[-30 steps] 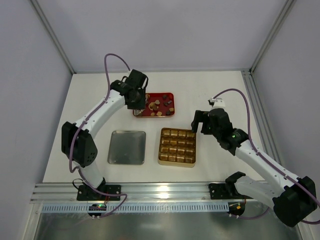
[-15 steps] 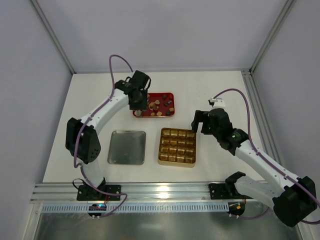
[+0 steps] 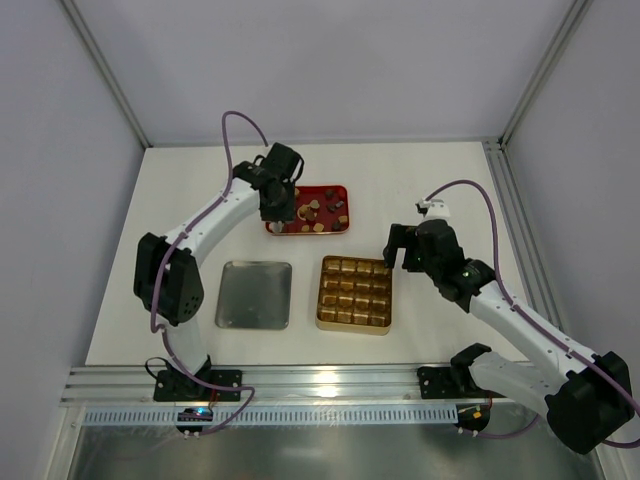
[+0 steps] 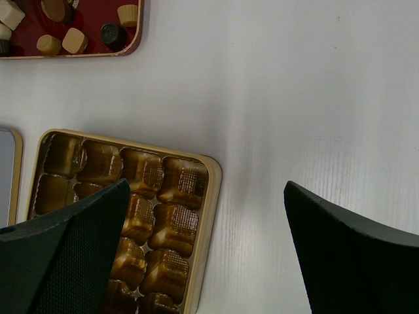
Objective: Pack the chocolate
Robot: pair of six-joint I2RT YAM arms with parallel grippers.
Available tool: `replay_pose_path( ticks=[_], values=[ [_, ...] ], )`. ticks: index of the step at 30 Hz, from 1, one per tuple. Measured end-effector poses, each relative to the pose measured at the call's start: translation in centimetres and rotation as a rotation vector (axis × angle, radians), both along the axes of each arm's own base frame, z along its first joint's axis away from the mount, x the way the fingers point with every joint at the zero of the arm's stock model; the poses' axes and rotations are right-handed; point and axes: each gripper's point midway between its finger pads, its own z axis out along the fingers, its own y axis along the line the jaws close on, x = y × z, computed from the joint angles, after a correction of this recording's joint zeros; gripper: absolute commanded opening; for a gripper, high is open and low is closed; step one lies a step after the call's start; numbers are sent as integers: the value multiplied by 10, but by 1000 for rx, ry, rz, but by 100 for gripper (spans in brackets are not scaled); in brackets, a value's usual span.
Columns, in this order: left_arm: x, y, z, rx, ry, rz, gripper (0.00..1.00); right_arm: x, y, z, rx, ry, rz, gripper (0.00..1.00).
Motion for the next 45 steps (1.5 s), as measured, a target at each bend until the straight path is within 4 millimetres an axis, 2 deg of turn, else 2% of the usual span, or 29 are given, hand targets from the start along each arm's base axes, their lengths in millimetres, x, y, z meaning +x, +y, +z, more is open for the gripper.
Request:
replay_pose_path(
  ticks=[8, 16, 21, 26, 32, 37, 40, 45],
  values=[
    [0, 0, -1, 2, -1, 1, 16, 0, 0, 0, 1, 0, -2, 99],
    [-2, 3, 3, 18, 0, 0, 10, 0, 0, 0, 1, 0, -2, 100],
    [-7, 0, 16, 14, -9, -14, 9, 0, 0, 0, 1, 0, -2, 100],
    [-18, -1, 40, -9, -44, -33, 9, 0, 0, 0, 0, -1, -3, 100],
    [-40, -7, 73, -57, -91, -72, 9, 1, -2, 0, -7, -4, -12, 100],
    [-72, -24, 95, -102, -118, -150, 9, 1, -3, 0, -11, -6, -17, 100],
    [-96, -33, 97, -109, -108, -204, 9, 2, -4, 0, -14, -7, -21, 100],
    [-142, -51, 89, -105, -64, -302, 9, 2, -6, 0, -18, -9, -27, 100]
  ],
)
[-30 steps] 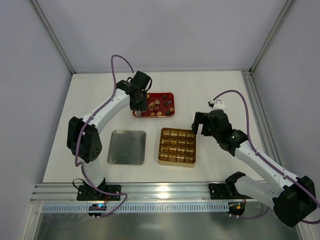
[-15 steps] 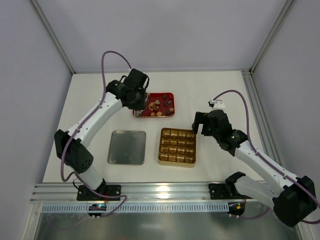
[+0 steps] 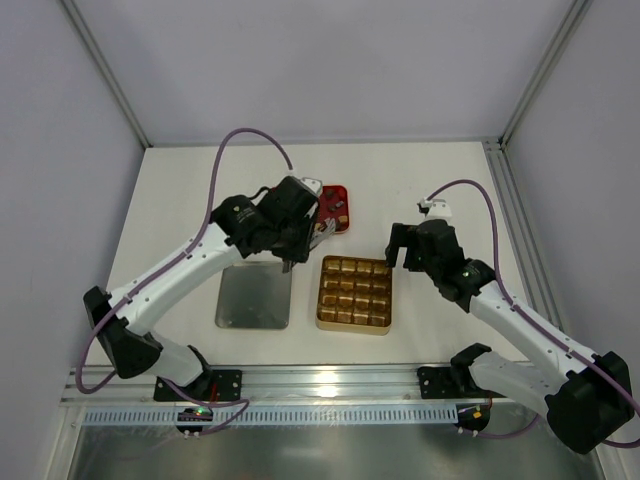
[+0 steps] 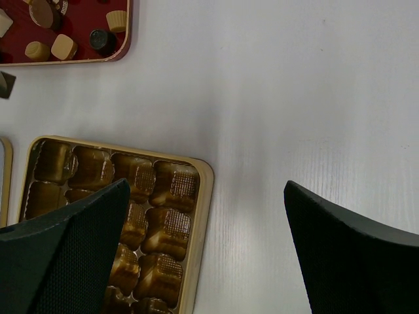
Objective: Pack the chocolate
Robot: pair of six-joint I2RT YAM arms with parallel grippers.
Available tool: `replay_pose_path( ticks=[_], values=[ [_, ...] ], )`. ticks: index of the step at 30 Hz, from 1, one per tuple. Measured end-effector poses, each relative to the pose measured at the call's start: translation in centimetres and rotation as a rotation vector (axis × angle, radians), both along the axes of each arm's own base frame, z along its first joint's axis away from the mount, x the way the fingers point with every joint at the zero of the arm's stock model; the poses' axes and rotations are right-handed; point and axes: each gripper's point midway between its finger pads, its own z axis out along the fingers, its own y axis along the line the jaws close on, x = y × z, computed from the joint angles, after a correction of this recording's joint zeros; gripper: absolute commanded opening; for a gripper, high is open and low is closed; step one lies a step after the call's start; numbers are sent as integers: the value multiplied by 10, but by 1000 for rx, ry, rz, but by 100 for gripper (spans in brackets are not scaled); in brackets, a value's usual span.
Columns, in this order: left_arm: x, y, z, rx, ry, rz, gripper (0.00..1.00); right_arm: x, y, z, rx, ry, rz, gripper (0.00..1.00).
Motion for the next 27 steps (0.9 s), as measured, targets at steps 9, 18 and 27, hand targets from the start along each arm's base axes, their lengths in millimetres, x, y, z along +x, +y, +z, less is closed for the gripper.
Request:
replay_pose_path(
  ticks=[9, 18, 27],
  values=[
    [-50, 0, -20, 36, 63, -68, 10, -2, -3, -2, -11, 10, -8, 100],
    [-62, 9, -40, 67, 100, -67, 11, -4, -5, -3, -16, 16, -10, 100],
    [-63, 3, -41, 48, 100, -67, 15, -5, -5, -3, -18, 19, -10, 100]
  ],
)
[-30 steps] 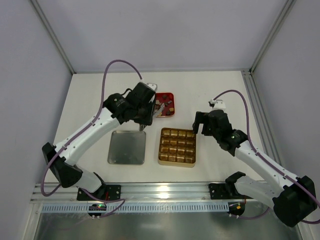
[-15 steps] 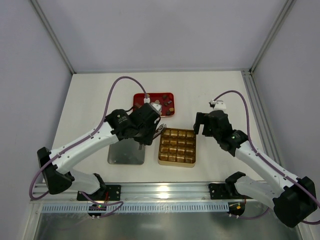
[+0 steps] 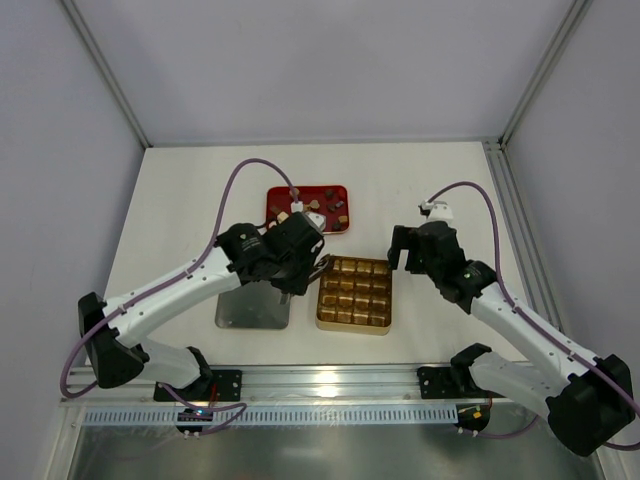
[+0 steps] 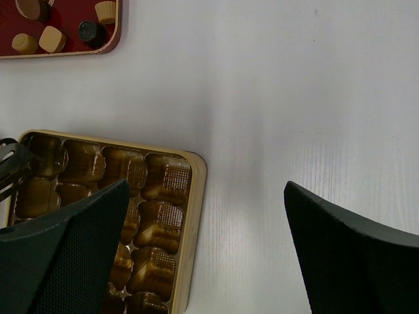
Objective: Pack the chocolate
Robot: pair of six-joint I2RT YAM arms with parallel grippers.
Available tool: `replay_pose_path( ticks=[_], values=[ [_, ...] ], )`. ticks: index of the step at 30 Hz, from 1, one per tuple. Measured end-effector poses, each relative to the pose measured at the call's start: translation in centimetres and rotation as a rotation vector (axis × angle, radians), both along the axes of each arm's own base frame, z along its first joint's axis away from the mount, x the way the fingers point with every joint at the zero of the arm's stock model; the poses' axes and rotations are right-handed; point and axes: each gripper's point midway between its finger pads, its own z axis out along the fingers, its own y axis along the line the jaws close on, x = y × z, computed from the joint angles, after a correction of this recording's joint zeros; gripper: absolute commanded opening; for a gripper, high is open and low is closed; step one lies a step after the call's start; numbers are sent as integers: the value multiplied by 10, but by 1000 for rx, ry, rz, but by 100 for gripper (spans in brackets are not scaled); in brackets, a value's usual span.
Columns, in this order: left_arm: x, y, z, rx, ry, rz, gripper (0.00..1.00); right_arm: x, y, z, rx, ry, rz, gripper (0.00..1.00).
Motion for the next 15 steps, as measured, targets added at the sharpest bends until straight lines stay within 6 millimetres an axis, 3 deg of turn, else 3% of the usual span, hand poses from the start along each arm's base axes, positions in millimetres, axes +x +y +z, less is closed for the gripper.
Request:
replay_pose_path(
  ticks=[15],
  values=[
    [1, -5, -4, 4, 3, -7, 28, -2, -1, -3, -3, 6, 0, 100]
  ],
)
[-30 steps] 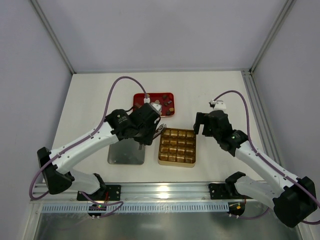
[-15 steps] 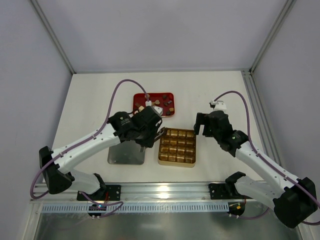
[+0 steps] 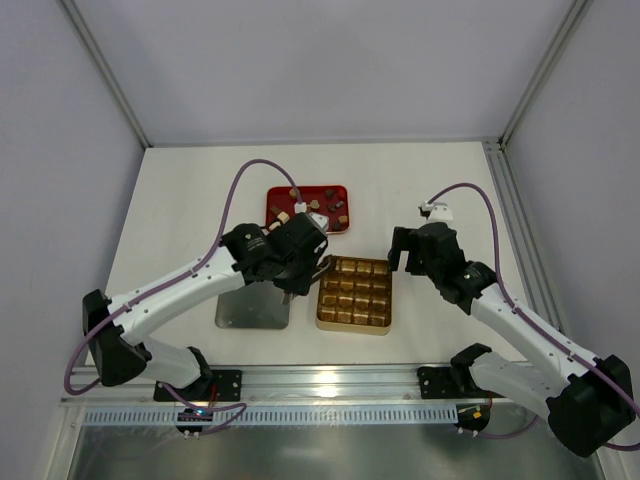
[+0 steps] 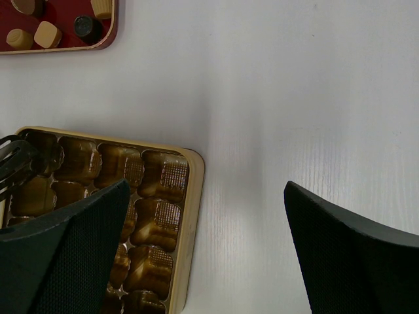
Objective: Pack the chocolate
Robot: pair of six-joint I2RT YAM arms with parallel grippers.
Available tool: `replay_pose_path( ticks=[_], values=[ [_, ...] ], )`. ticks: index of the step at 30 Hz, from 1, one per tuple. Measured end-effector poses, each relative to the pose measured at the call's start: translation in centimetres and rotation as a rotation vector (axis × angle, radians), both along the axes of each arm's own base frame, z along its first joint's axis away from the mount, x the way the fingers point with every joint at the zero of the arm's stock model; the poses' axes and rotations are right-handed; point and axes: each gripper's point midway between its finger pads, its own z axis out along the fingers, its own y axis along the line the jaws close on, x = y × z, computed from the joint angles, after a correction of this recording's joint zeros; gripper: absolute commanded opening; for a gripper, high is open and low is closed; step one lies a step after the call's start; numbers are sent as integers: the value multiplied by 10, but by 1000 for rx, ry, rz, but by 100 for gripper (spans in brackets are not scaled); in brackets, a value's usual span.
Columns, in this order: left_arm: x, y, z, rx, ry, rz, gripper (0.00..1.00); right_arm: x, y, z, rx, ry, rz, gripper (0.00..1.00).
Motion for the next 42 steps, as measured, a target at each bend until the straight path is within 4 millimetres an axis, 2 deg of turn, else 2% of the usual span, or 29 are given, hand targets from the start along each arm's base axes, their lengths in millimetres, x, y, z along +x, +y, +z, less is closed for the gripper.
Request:
replay_pose_path(
  ticks=[8, 19, 22, 27, 32, 35, 38, 42],
  values=[
    [1, -1, -4, 12, 8, 0, 35, 0, 0, 3, 6, -12, -1, 100],
    [1, -2, -2, 8, 4, 0, 35, -1, -1, 3, 5, -10, -1, 100],
    [3, -4, 4, -4, -5, 1, 35, -1, -1, 3, 4, -9, 0, 100],
    [10, -9, 29, -46, -50, 8, 36, -1, -1, 3, 4, -9, 0, 100],
    [29, -8, 59, -76, -131, 44, 36, -1, 0, 2, 4, -8, 0, 100],
    [52, -1, 63, -52, -163, 93, 36, -1, 0, 2, 4, -6, 2, 100],
    [82, 10, 50, 6, -166, 155, 38, -1, 0, 0, 2, 0, 5, 100],
    [115, 22, 20, 89, -129, 211, 41, -1, 1, -1, -1, 5, 9, 100]
  ],
)
